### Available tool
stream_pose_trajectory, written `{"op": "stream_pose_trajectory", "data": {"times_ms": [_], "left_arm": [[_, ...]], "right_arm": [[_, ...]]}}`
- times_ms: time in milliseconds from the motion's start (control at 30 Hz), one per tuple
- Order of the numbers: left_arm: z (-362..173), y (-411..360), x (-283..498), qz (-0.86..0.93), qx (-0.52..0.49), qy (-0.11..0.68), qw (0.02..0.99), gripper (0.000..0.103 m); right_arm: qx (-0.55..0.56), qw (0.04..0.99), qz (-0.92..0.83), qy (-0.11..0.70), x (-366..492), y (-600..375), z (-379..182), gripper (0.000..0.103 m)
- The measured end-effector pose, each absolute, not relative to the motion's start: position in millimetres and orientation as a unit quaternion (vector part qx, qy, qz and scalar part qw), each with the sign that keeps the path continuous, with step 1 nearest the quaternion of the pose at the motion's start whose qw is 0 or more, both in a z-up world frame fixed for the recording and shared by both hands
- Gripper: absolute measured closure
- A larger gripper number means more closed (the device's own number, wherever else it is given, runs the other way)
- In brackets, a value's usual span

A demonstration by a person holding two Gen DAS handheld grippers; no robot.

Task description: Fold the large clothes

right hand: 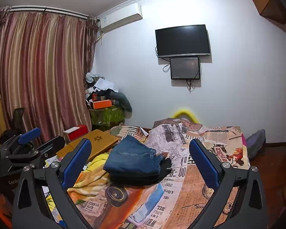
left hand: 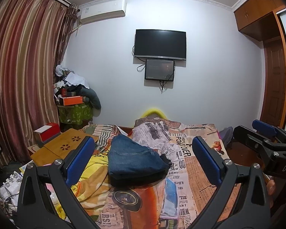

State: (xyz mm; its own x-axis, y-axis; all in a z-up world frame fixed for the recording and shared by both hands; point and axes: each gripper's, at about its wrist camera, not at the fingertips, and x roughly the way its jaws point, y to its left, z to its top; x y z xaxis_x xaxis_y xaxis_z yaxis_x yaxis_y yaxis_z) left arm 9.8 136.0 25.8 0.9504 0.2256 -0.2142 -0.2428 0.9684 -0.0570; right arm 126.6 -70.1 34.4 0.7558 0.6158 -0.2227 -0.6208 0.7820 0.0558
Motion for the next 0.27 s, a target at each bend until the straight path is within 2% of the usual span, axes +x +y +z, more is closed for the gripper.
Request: {"op": "stream_pose_trajectory", "data": {"times_ms": [267], "left_arm": [[23.6,140.8,13.1,0.116,-0.048,0.108,0.986,0.000]], "right_arm": [[-0.014,0.937,0.329,0.120,128.0,-67.8,32.5,0.001]]}}
